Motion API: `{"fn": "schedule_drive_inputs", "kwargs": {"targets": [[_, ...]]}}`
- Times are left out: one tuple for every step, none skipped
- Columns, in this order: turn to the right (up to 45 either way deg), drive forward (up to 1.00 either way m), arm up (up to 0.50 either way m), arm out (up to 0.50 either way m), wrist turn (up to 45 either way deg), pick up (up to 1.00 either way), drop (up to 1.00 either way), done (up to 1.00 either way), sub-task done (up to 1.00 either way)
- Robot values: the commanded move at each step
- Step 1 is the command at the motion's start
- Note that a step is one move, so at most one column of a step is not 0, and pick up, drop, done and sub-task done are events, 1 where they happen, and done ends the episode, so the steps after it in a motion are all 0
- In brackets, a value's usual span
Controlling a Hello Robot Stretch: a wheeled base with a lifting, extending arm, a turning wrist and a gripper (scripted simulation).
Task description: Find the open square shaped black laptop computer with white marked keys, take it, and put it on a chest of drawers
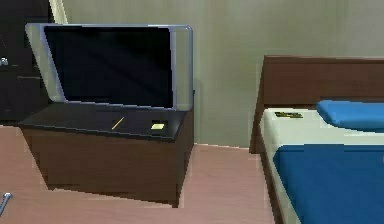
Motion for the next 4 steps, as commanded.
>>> {"fn": "schedule_drive_inputs", "kwargs": {"targets": [[12.0,0.00,0.00,0.00,0.0,0.00,0.00,0.00,0.00],[0.0,0.10,0.00,0.00,0.0,0.00,0.00,0.00,0.00],[0.0,0.00,0.50,0.00,0.0,0.00,0.00,0.00,0.00],[0.0,0.00,0.22,0.00,0.0,0.00,0.00,0.00,0.00]]}}
